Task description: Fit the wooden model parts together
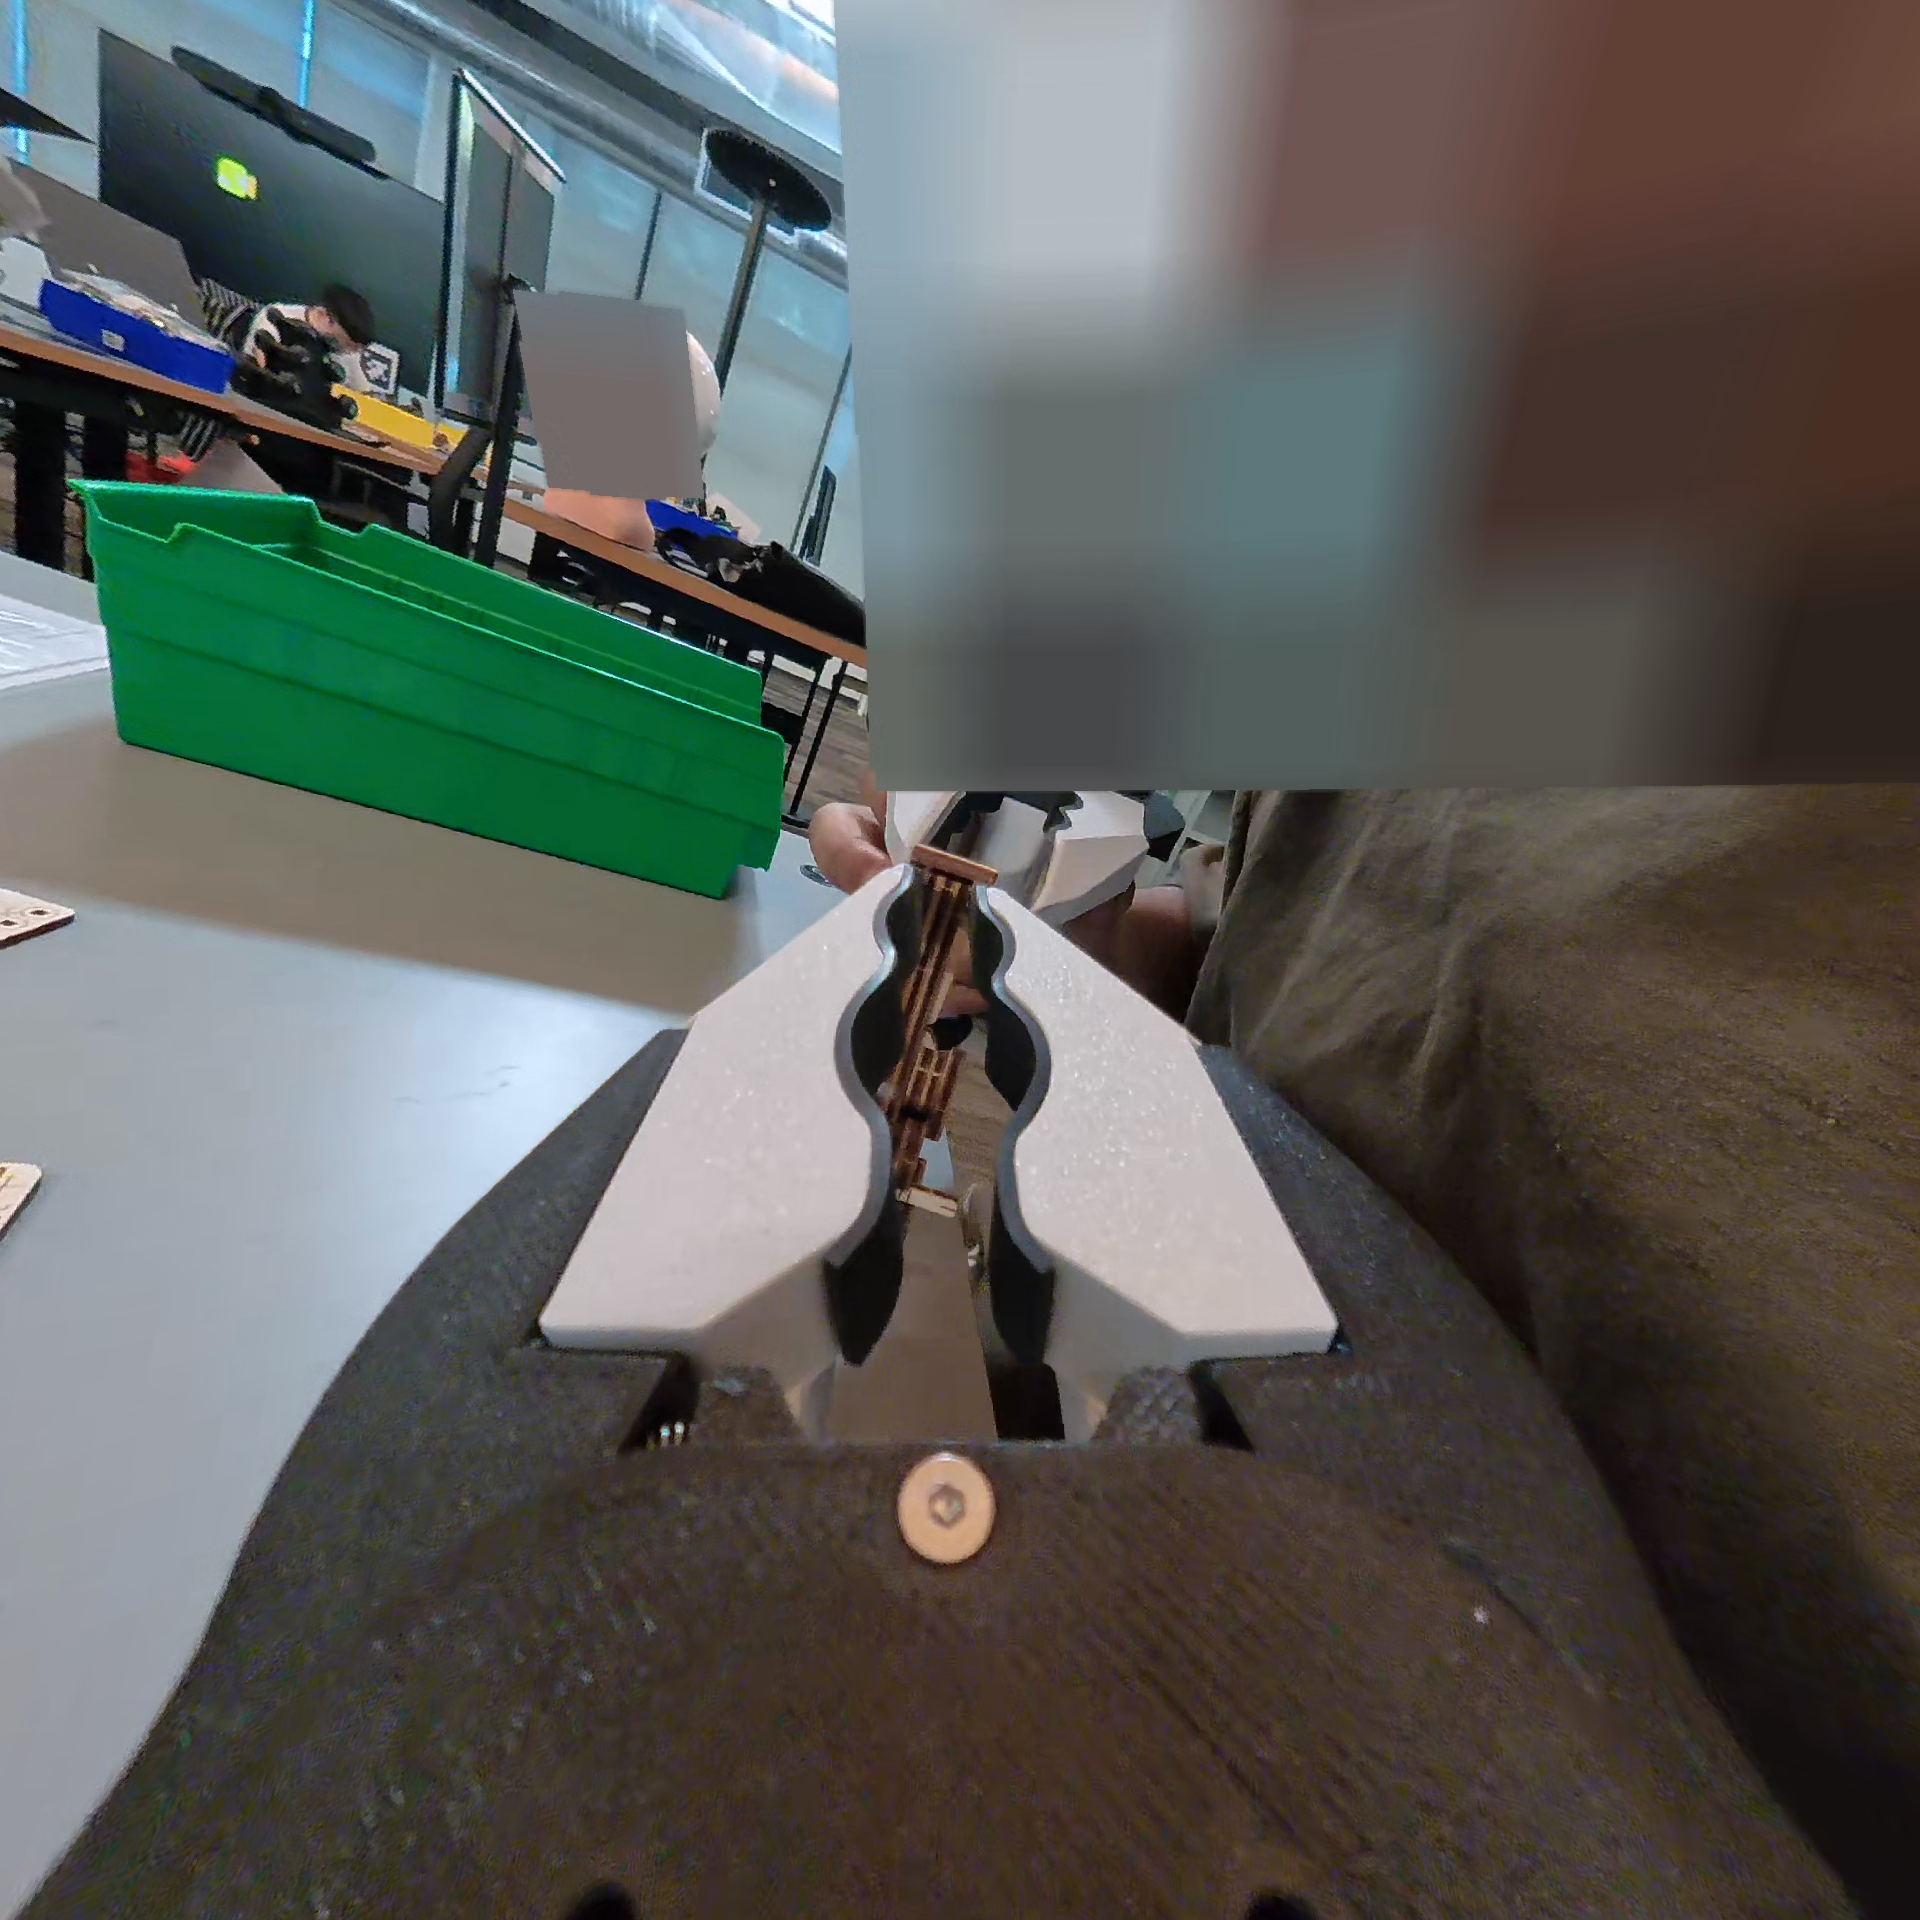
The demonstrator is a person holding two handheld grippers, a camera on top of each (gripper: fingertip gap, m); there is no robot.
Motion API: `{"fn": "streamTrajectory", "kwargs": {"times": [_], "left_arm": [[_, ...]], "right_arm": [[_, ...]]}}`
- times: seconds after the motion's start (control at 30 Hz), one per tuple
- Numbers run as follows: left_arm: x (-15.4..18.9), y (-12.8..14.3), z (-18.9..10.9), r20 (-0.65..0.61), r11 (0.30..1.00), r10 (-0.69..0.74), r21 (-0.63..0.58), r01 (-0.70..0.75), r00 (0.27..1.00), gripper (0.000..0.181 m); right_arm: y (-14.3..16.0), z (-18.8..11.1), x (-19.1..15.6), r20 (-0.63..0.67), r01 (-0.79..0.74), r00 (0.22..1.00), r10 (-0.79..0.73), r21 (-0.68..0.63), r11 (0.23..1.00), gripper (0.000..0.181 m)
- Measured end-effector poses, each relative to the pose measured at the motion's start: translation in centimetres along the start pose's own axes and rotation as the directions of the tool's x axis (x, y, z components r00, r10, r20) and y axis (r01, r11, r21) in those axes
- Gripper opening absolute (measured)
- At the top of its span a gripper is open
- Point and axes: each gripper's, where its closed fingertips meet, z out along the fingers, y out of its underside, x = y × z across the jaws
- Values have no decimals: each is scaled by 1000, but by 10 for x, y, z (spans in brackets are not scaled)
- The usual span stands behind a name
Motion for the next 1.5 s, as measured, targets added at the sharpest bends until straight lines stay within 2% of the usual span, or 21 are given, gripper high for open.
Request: {"fn": "streamTrajectory", "kwargs": {"times": [0.63, 1.5], "left_arm": [[-12, 3, -4, 48, 1000, -4, -18, 5, 999, 5], [-18, 6, -6, 81, 1000, 0, -29, 2, 997, 5]], "right_arm": [[5, -6, 24, -12, -162, 986, 164, 67, 984, 21], [7, -6, 24, -25, -142, 989, 143, 57, 988, 21]]}}
